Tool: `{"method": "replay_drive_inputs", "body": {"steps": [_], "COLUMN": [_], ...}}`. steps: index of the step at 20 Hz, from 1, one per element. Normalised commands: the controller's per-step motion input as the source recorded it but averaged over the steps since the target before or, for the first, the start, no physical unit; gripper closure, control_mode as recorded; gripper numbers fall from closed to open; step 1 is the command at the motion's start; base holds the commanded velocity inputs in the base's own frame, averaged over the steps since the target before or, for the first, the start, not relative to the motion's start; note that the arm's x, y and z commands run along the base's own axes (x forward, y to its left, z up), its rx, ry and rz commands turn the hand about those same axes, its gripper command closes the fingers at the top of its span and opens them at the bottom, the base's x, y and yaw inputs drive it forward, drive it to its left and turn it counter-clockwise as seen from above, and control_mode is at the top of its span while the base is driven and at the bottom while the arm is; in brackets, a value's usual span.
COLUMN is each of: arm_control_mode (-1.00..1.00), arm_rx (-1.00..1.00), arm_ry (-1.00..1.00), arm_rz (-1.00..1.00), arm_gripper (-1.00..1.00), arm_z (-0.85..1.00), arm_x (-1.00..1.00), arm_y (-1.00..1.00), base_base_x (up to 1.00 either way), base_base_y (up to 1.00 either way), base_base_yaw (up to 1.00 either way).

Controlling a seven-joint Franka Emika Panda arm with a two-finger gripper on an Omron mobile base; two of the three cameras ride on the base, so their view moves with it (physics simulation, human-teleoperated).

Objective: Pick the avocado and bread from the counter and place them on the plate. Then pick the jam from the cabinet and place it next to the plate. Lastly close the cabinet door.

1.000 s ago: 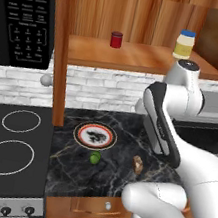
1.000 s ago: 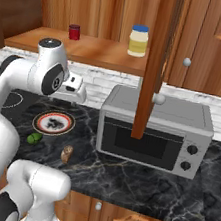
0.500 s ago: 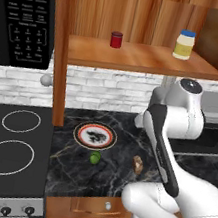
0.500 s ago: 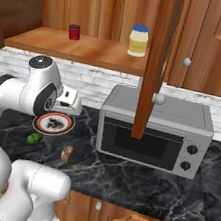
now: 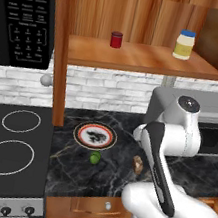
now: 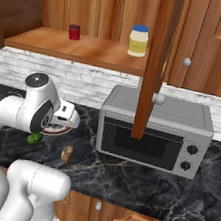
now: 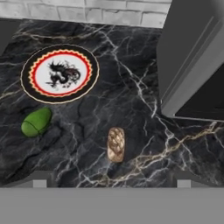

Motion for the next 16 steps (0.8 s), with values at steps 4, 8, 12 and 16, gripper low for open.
{"method": "replay_drive_inputs", "body": {"steps": [4,8,12,16], "arm_control_mode": [-1.00,-1.00,-1.00,-1.00], "arm_rx": [0.00,0.00,0.00,0.00], "arm_ry": [0.00,0.00,0.00,0.00], "arm_rz": [0.00,0.00,0.00,0.00], "arm_gripper": [-1.00,-1.00,-1.00,-1.00], "arm_z": [-0.27,-0.28,-0.23,-0.23], "arm_x": [-0.01,-0.06,-0.09,-0.08], "arm_y": [-0.01,-0.01,-0.01,-0.02], "base_base_x": [0.00,0.00,0.00,0.00], "base_base_y": [0.00,0.00,0.00,0.00], "base_base_yaw": [0.00,0.00,0.00,0.00]}}
